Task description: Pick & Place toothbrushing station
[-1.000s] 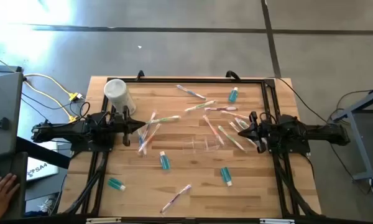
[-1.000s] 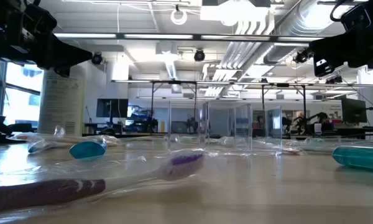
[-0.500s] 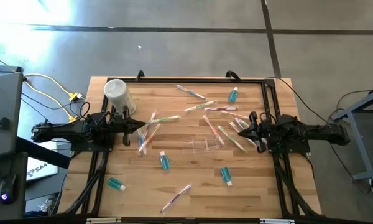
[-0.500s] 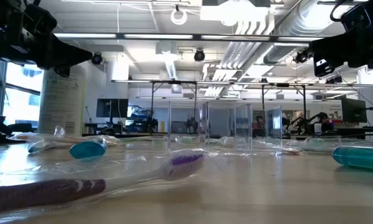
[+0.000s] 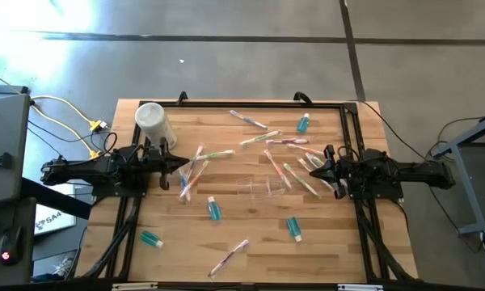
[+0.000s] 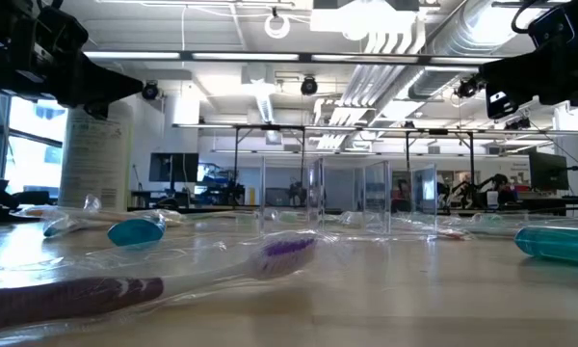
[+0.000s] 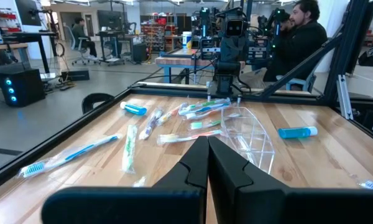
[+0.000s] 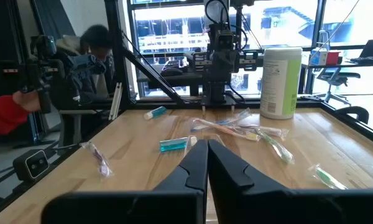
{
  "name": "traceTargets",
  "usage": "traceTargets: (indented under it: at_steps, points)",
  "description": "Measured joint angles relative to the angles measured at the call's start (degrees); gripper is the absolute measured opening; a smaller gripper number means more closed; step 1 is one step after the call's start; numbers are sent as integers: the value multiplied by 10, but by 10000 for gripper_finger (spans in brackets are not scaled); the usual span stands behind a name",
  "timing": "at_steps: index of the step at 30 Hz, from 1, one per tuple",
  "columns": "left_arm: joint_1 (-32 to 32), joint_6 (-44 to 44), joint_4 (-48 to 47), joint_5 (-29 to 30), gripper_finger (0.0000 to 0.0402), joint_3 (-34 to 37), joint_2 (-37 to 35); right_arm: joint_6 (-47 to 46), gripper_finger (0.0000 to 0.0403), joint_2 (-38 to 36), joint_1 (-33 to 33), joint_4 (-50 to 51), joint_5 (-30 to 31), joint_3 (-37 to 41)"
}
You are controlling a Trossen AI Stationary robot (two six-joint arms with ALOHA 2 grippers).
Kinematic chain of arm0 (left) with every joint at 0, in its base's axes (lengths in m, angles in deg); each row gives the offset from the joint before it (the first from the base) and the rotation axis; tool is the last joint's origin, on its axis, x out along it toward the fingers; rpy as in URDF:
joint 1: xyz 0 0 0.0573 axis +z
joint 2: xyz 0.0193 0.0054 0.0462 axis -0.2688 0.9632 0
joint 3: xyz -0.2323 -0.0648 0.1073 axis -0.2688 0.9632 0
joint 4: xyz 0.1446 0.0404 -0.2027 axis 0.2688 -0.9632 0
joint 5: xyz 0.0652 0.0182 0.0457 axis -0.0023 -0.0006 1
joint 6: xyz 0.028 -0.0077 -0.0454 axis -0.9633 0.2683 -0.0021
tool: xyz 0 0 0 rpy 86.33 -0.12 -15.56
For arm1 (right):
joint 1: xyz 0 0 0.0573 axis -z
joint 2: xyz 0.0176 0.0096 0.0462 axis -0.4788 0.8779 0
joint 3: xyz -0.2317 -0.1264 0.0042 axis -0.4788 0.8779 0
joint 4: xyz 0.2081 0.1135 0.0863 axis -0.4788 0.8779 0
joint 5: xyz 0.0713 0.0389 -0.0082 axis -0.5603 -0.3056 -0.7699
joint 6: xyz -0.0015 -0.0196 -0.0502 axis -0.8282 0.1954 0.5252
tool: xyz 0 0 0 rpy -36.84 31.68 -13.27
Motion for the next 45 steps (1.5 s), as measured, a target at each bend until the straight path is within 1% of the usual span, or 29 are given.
traceTargets:
  at_steps: [6, 10, 16, 18, 20, 26, 28, 35, 37, 38, 40, 41, 43, 45]
  points:
    - [0, 0, 0, 0, 0, 0, 0, 3, 3, 0, 0, -1, 0, 0]
    - [0, 0, 0, 0, 0, 0, 0, 46, 3, 0, 0, -4, 0, 0]
    - [0, 7, -1, -5, 0, 0, 0, 46, 3, 0, 0, -4, 0, 0]
    - [0, 18, -3, -19, 0, 0, 0, 47, 3, 0, 0, -14, 13, 0]
    - [0, 16, -3, -20, 0, 0, 0, 48, 3, 0, 0, -22, 24, 0]
    - [0, 14, -3, -18, 0, 0, 0, 45, 3, 0, 0, -28, 7, 0]
    - [0, 15, -3, -17, 0, 0, 0, 44, 3, 0, 0, -28, -9, 0]
    - [0, 15, 9, -16, 0, 0, 0, 45, 3, 0, 0, -59, -104, 0]
    - [0, 15, 15, -16, 0, 0, 0, 60, 3, 0, 0, -69, -130, 0]
    - [0, 15, 15, -16, 0, 0, 0, 73, 3, 0, 0, -73, -133, 0]
    - [0, 15, 14, -16, 0, 0, 0, 97, 3, 0, 0, -77, -124, 0]
    - [0, 15, 13, -16, 0, 0, 0, 99, 3, 0, 0, -75, -107, 0]
    - [0, 15, 9, -16, 0, 0, 0, 91, 3, 0, 0, -67, -75, 0]
    - [0, 15, 6, -16, 0, 0, 0, 82, 3, 2, 0, -63, -71, 0]
